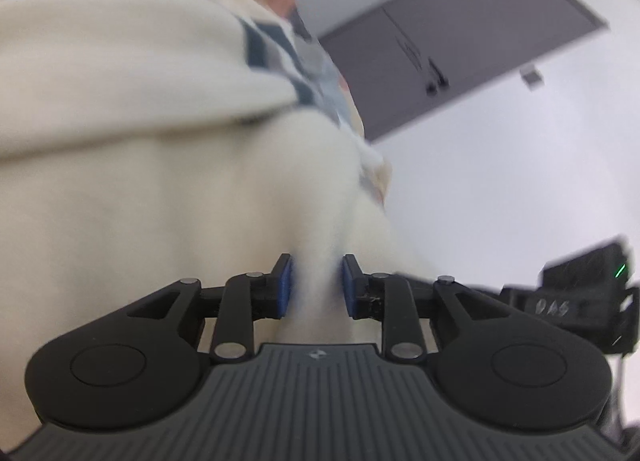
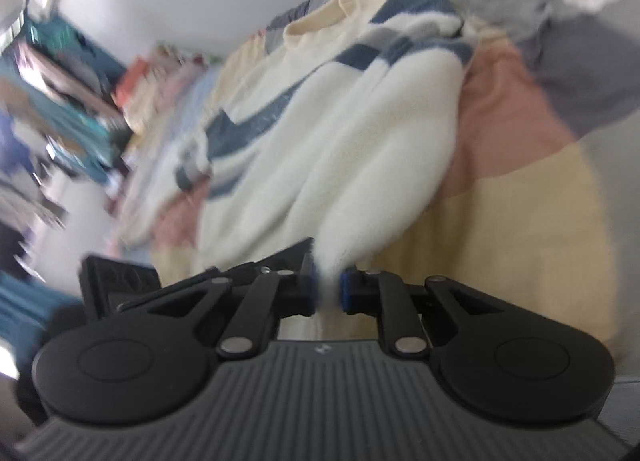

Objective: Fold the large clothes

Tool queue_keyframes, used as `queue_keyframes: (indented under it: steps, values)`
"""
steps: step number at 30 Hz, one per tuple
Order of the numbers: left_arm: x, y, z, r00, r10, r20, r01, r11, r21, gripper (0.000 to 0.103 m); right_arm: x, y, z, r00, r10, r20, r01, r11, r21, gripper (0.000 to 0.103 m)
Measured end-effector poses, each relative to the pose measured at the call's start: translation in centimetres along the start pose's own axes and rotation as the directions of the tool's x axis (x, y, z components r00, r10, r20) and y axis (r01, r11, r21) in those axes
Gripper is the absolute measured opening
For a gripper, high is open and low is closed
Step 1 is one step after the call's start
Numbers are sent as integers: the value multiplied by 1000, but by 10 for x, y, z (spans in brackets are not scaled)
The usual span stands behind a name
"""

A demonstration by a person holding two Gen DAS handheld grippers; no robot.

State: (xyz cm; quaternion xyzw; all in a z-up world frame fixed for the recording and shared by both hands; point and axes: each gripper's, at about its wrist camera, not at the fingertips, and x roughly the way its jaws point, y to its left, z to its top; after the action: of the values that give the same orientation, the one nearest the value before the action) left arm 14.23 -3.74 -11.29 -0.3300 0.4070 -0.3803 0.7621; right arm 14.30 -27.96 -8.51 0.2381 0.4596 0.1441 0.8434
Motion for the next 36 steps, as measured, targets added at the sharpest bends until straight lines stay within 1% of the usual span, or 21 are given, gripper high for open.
queue_keyframes:
  steps: [2, 3, 6, 7, 9, 11, 13, 17, 19, 20, 21, 22, 23, 24, 25, 27, 28, 31, 33, 35, 36]
  values:
    - [14, -5, -7, 999, 11, -40, -10, 1000, 14, 31, -6, -2, 2, 996, -83, -34, 81, 995, -57, 14]
    - [23, -5, -10, 998, 21, -62, -20, 1000, 12, 32, -7, -7, 3, 991, -125, -52, 121, 990, -65, 14]
    - [45, -1, -17, 992, 48, -118, -48, 999, 4, 32, -2, -20, -2, 969, -232, -86, 226, 971, -76, 15]
    - [53, -1, -21, 988, 70, -139, -69, 998, 11, 32, -1, -26, -4, 961, -258, -98, 253, 965, -67, 15]
    - [64, -2, -27, 979, 115, -167, -110, 993, 40, 32, -2, -32, -2, 954, -277, -117, 274, 961, -40, 17]
    - [71, -10, -30, 972, 166, -164, -149, 982, 112, 32, -3, -39, -2, 953, -271, -137, 274, 962, -1, 17]
    - [72, -15, -32, 970, 180, -161, -158, 977, 139, 32, -6, -41, -2, 952, -269, -146, 274, 962, 11, 17]
    - [70, -22, -30, 968, 193, -159, -166, 971, 169, 32, -18, -40, 0, 943, -294, -152, 300, 954, 13, 19]
    - [65, -31, -24, 969, 221, -110, -196, 960, 202, 32, -23, -37, 3, 939, -310, -148, 315, 949, 11, 20]
    - [59, -36, -21, 970, 229, -81, -206, 953, 223, 32, -25, -34, 5, 938, -319, -139, 322, 947, 5, 23]
    - [51, -42, -18, 972, 231, -50, -213, 948, 238, 32, -29, -32, 8, 936, -327, -126, 330, 944, -2, 30]
    - [41, -47, -12, 974, 228, -14, -218, 945, 246, 32, -32, -29, 11, 938, -328, -113, 329, 944, -12, 34]
    - [33, -50, -8, 974, 228, 15, -224, 941, 252, 32, -36, -26, 15, 942, -321, -98, 322, 947, -13, 41]
    - [23, -54, -3, 972, 228, 53, -234, 936, 261, 32, -40, -23, 19, 945, -317, -74, 318, 948, -9, 43]
    - [15, -57, 1, 969, 230, 86, -245, 931, 272, 32, -42, -20, 23, 947, -318, -52, 318, 948, -11, 44]
    - [-2, -63, 12, 960, 240, 146, -273, 917, 290, 32, -44, -10, 32, 948, -319, -6, 319, 947, -32, 44]
    - [-10, -66, 17, 955, 242, 170, -284, 912, 296, 32, -44, -4, 36, 945, -327, 27, 328, 944, -44, 44]
    - [-36, -66, 28, 942, 245, 230, -308, 904, 296, 32, -37, 14, 48, 941, -322, 102, 331, 939, -96, 44]
    - [-55, -66, 30, 932, 250, 262, -324, 899, 294, 35, -27, 26, 52, 943, -305, 135, 321, 939, -124, 44]
    - [-70, -67, 37, 917, 263, 301, -351, 890, 291, 36, -11, 40, 55, 948, -278, 151, 301, 940, -158, 44]
    - [-76, -64, 40, 905, 275, 325, -372, 882, 290, 36, -3, 45, 56, 951, -267, 157, 293, 940, -176, 44]
